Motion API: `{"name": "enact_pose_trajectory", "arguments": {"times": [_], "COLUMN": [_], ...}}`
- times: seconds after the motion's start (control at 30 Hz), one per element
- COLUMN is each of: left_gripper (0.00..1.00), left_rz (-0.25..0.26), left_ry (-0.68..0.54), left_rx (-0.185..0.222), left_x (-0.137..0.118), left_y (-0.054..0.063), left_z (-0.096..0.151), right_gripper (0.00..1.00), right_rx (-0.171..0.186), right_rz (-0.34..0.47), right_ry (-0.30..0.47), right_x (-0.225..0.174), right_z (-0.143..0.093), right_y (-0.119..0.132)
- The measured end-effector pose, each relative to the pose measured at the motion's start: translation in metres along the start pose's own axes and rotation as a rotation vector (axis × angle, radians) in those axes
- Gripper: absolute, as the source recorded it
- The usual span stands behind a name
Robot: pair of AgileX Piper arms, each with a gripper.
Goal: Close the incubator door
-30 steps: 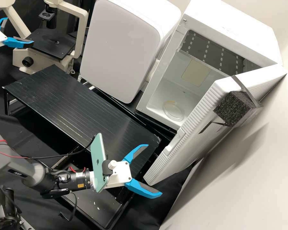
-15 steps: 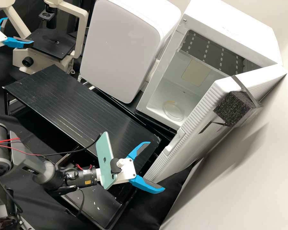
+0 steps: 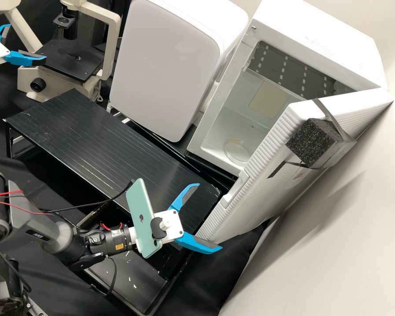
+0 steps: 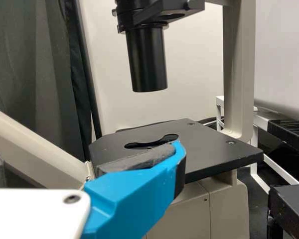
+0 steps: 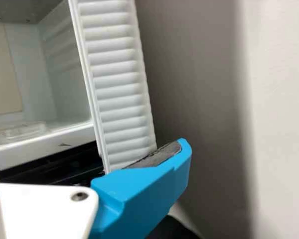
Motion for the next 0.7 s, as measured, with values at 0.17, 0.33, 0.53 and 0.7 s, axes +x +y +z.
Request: {"name": "enact_pose_trajectory", "arguments": {"times": [0.17, 0.33, 0.53, 0.7], "left_gripper": [1.0, 1.0, 1.0, 1.0], "left_rz": [0.0, 0.0, 0.0, 0.0], "left_ry": [0.0, 0.0, 0.0, 0.0], "left_rx": [0.0, 0.0, 0.0, 0.0], "left_x": [0.0, 0.0, 0.0, 0.0], "left_y": [0.0, 0.0, 0.0, 0.0], "left_z": [0.0, 0.0, 0.0, 0.0], "right_gripper": [1.0, 1.0, 1.0, 1.0], "right_rx": [0.051, 0.086, 0.072, 0.069], "right_rz": [-0.064, -0.175, -0.274, -0.289], "right_ry": [0.053, 0.156, 0.296, 0.307], "right_x": [-0.011, -0.023, -0.034, -0.038], "right_z": [-0.011, -0.032, -0.052, -0.055], "right_y": [-0.004, -0.017, -0.03, -0.037]}}
